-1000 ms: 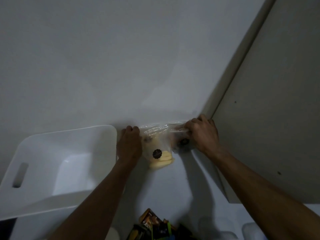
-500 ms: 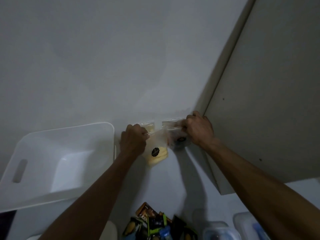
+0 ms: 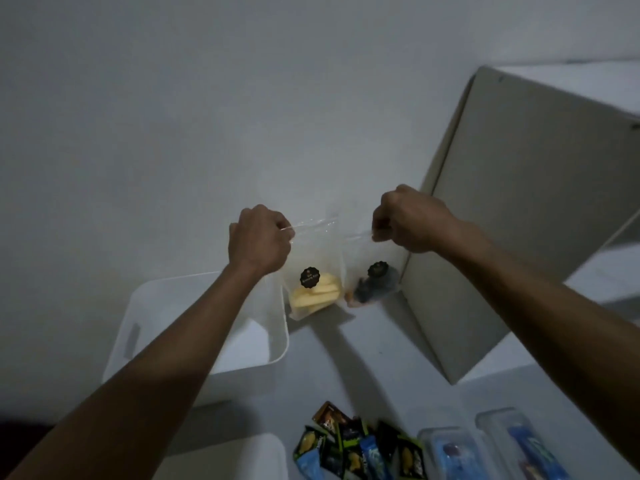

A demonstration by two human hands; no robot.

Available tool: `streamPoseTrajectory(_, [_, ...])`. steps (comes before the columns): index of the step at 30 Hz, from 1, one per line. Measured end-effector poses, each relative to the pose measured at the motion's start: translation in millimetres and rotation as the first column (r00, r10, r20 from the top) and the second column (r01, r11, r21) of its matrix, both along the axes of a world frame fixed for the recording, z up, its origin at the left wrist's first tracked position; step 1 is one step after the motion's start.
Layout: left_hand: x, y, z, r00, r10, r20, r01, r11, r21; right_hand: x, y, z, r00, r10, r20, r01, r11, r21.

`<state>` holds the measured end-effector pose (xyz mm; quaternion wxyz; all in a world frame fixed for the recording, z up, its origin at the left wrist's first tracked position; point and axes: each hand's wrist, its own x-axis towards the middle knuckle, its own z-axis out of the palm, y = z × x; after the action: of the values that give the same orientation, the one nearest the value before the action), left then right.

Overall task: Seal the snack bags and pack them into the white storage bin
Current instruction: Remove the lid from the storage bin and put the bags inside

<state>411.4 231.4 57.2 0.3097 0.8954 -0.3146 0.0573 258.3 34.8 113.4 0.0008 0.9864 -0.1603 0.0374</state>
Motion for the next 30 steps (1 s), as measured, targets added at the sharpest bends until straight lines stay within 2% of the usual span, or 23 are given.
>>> streamPoseTrajectory(5, [27,79,48,0.999,0.046,0.005,-0.046,0.998,-0.053,14,87,58,0.993,0.088,0.074,-0.088,0.996,0.001])
streamPoseTrajectory(11, [54,138,61,0.995,0.096,0.016,-0.096,0.995,-0.021,58,161,51,0.979,0.126,0.161,-0.132,0.991,0.028])
streamPoseTrajectory(18, [90,153,21,0.991,0.129,-0.033,-0.127,0.991,0.042,101,212,-18,0.972,0.178,0.152,-0.175,0.984,-0.031])
streamPoseTrajectory(26, [115,125,-71,0.975,0.193,-0.111,-0.178,0.975,0.135,140,204,-130,0.989,0.063,0.135,-0.067,0.997,0.027])
streamPoseTrajectory(30, [117,107,-111,0.979,0.188,-0.083,-0.166,0.961,0.221,155,191,-173,0.993,0.036,0.117,-0.038,0.999,0.018])
